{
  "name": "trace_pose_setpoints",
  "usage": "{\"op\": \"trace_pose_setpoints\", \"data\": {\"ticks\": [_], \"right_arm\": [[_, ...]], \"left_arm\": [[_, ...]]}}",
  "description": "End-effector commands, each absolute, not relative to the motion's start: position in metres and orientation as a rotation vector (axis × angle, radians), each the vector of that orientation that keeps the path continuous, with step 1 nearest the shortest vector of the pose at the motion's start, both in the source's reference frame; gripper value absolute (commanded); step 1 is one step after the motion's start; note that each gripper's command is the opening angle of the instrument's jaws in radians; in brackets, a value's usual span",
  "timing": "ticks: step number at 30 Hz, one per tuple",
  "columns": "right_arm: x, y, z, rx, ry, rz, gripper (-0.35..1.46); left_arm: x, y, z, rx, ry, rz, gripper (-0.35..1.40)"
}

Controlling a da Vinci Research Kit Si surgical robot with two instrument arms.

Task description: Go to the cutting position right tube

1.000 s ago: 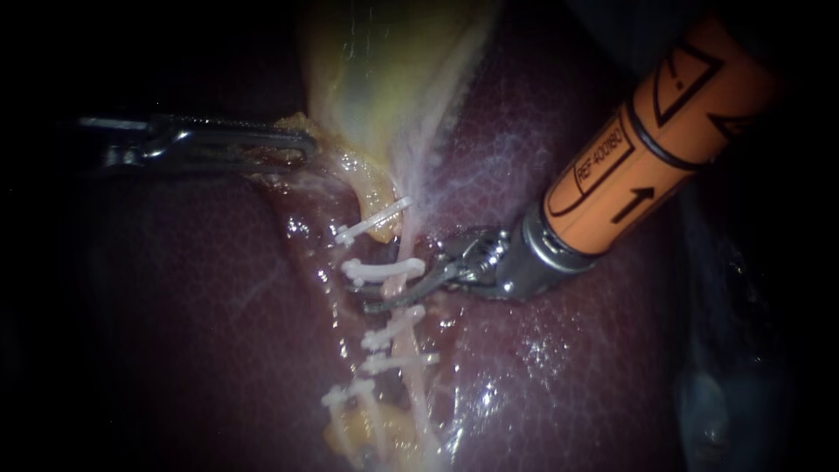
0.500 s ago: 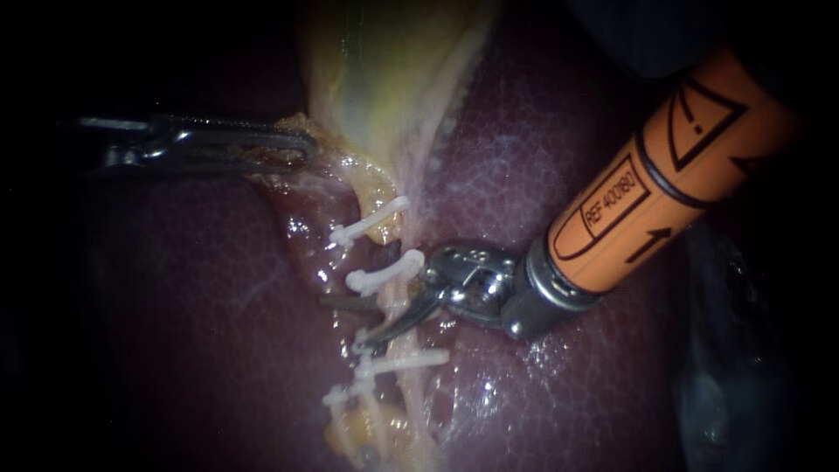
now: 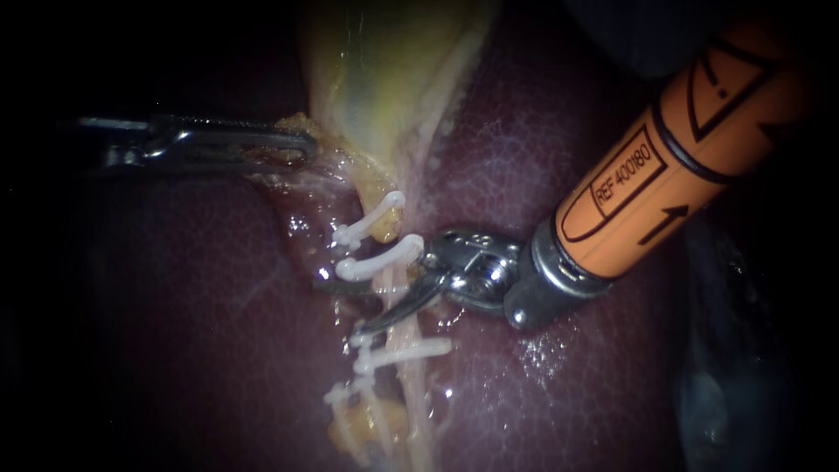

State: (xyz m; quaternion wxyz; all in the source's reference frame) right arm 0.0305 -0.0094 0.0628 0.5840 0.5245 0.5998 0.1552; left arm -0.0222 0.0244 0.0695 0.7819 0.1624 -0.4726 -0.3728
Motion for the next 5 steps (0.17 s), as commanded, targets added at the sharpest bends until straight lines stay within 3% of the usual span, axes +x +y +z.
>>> {"op": "trace_pose_setpoints", "data": {"ticks": [1,5], "right_arm": [[0.0305,-0.0095,0.0630,1.224,1.399,0.361,1.14],[0.0305,-0.0097,0.0632,1.221,1.399,0.362,1.14]], "left_arm": [[-0.0222,0.0244,0.0695,0.351,-1.020,-0.805,-0.35],[-0.0222,0.0244,0.0695,0.351,-1.020,-0.805,-0.35]]}}
